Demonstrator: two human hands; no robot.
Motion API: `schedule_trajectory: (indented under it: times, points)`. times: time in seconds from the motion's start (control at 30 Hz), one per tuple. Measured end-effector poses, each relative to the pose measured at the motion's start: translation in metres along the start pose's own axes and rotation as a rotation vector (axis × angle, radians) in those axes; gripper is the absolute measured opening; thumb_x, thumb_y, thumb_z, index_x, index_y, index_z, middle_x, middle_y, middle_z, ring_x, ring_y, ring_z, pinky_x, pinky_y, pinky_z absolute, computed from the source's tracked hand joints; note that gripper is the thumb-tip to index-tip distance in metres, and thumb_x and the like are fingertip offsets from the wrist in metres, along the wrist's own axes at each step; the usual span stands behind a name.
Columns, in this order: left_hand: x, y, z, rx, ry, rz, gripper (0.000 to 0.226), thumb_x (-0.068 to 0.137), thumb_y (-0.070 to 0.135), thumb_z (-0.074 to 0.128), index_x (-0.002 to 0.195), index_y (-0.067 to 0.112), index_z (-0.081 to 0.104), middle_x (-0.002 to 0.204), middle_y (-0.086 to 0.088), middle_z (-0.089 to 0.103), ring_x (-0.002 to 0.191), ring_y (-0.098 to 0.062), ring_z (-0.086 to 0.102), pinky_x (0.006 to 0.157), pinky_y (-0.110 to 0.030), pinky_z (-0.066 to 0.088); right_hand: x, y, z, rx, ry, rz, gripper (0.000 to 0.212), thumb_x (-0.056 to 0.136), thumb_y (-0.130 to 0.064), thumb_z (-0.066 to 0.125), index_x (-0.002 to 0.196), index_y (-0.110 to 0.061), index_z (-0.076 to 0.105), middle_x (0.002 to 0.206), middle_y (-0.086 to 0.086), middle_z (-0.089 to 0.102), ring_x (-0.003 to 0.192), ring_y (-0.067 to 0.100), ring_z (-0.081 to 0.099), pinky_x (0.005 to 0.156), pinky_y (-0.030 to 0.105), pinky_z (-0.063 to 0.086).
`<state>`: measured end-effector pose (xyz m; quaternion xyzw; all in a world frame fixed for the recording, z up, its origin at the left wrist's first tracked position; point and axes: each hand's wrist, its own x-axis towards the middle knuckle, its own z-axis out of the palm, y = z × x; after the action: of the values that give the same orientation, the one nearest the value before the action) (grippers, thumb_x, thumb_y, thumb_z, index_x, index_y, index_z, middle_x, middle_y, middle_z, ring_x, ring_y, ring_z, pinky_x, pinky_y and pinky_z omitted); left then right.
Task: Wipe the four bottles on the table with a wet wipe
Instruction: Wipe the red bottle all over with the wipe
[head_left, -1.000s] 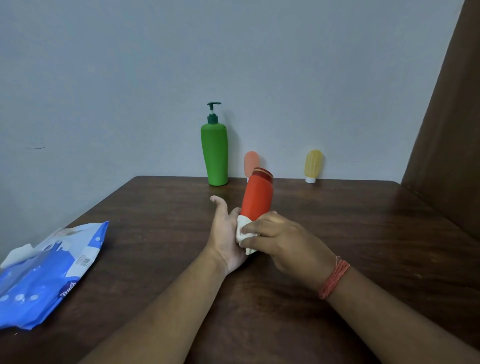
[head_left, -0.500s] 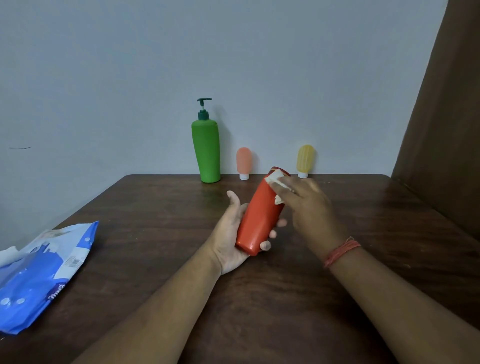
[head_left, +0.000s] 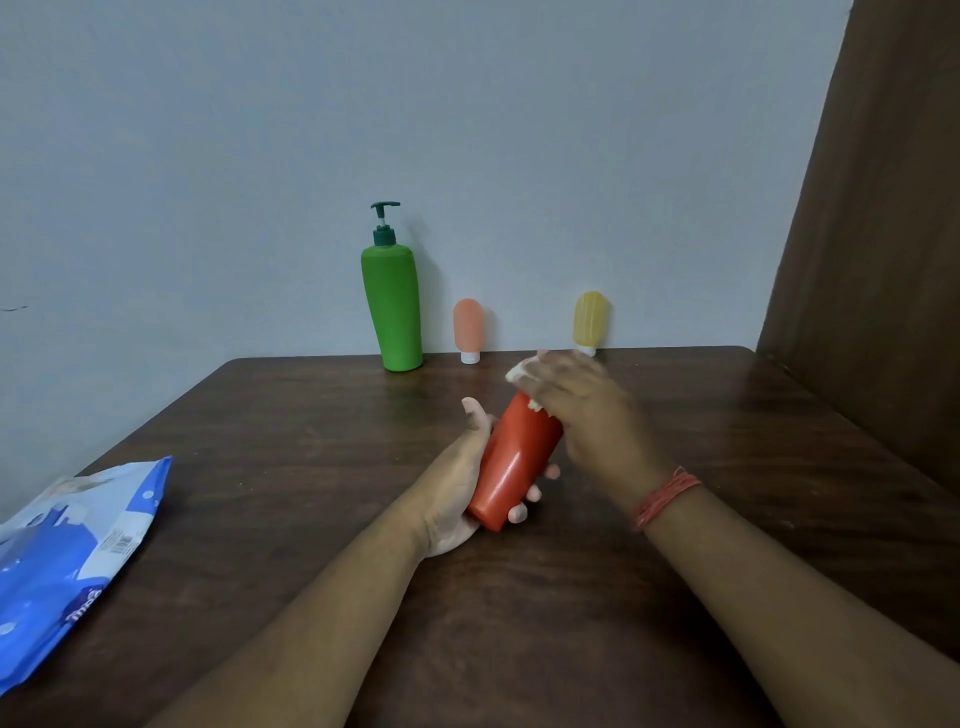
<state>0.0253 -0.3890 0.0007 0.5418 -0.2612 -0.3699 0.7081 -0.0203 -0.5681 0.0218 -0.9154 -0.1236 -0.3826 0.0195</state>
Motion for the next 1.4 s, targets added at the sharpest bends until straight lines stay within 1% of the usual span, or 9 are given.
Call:
schedule_trajectory:
  times: [0.1,0.27,0.43,0.6,0.8,1.0,1.13,1.33,1.4]
  points:
    - [0.000,0.001,-0.001,-0.018,0.019,0.010,0.080,0.089,0.077,0.019,0.128,0.018,0.056,0.104,-0.019,0.069,0.077,-0.023,0.060,0.055,-0.028,0.047,-0.001,-0.003,-0.001,0.010,-0.064,-0.107,0.074,0.062,0.006,0.079,0.131,-0.011,0.061,0.135,0.009,0.061,0.129,0.028,0.054,0.115,0.045,0.032]
    - [0.002,-0.001,-0.003,-0.057,0.022,0.022,0.089,0.087,0.080,0.019,0.141,0.014,0.045,0.113,-0.027,0.067,0.077,-0.024,0.061,0.052,-0.027,0.048,-0.006,0.003,0.001,0.044,0.158,0.049,0.053,0.087,-0.002,0.031,0.128,-0.008,0.064,0.132,0.012,0.063,0.126,0.028,0.056,0.114,0.037,0.035]
    - [0.005,0.001,-0.004,-0.204,0.166,0.091,0.079,0.095,0.072,0.018,0.129,0.013,0.057,0.101,-0.018,0.072,0.075,-0.024,0.065,0.056,-0.030,0.049,-0.005,-0.017,0.005,0.094,0.090,-0.085,0.046,0.080,0.007,0.052,0.121,-0.006,0.069,0.121,0.013,0.068,0.111,0.032,0.063,0.094,0.044,0.054]
    - [0.007,0.007,-0.015,-0.423,0.335,0.097,0.089,0.095,0.074,0.023,0.119,0.003,0.069,0.112,-0.015,0.074,0.096,-0.025,0.074,0.093,-0.041,0.056,-0.006,-0.052,0.013,0.186,-0.056,-0.280,0.035,0.086,-0.001,0.057,0.118,-0.011,0.069,0.118,0.005,0.067,0.108,0.024,0.061,0.094,0.036,0.052]
    - [0.007,0.011,-0.019,-0.526,0.333,0.068,0.098,0.090,0.081,0.022,0.127,0.002,0.066,0.132,-0.013,0.067,0.123,-0.025,0.064,0.096,-0.040,0.054,-0.006,-0.058,0.011,0.232,-0.028,-0.353,0.036,0.079,0.007,0.067,0.109,-0.011,0.073,0.113,0.004,0.068,0.104,0.017,0.057,0.094,0.024,0.045]
    - [0.006,0.011,-0.014,-0.568,0.362,0.134,0.092,0.094,0.076,0.022,0.123,0.001,0.067,0.112,-0.011,0.073,0.101,-0.022,0.072,0.091,-0.039,0.057,-0.008,-0.052,0.005,0.243,-0.041,-0.408,0.026,0.084,0.007,0.063,0.101,-0.010,0.073,0.110,0.004,0.067,0.100,0.018,0.059,0.090,0.029,0.051]
    - [0.004,0.011,-0.011,-0.508,0.361,0.118,0.087,0.097,0.072,0.025,0.118,0.002,0.073,0.115,-0.014,0.073,0.103,-0.026,0.071,0.101,-0.044,0.048,-0.006,-0.052,0.009,0.256,0.053,-0.252,0.023,0.084,0.004,0.061,0.099,-0.010,0.071,0.108,0.002,0.067,0.101,0.018,0.057,0.099,0.023,0.043]
    - [0.001,0.009,0.007,-0.313,0.285,0.063,0.069,0.101,0.064,0.025,0.135,0.014,0.058,0.122,-0.019,0.070,0.103,-0.033,0.072,0.074,-0.044,0.063,-0.004,-0.032,0.009,0.240,0.184,0.120,0.047,0.064,0.012,0.078,0.106,-0.007,0.071,0.112,0.007,0.066,0.106,0.022,0.059,0.083,0.030,0.054]
    - [0.000,0.007,0.009,-0.259,0.256,0.034,0.069,0.101,0.064,0.025,0.132,0.014,0.060,0.116,-0.017,0.072,0.090,-0.029,0.073,0.065,-0.037,0.061,-0.004,-0.029,0.005,0.352,0.236,0.244,0.045,0.078,0.016,0.064,0.113,-0.011,0.069,0.120,0.002,0.063,0.111,0.012,0.057,0.088,0.027,0.054]
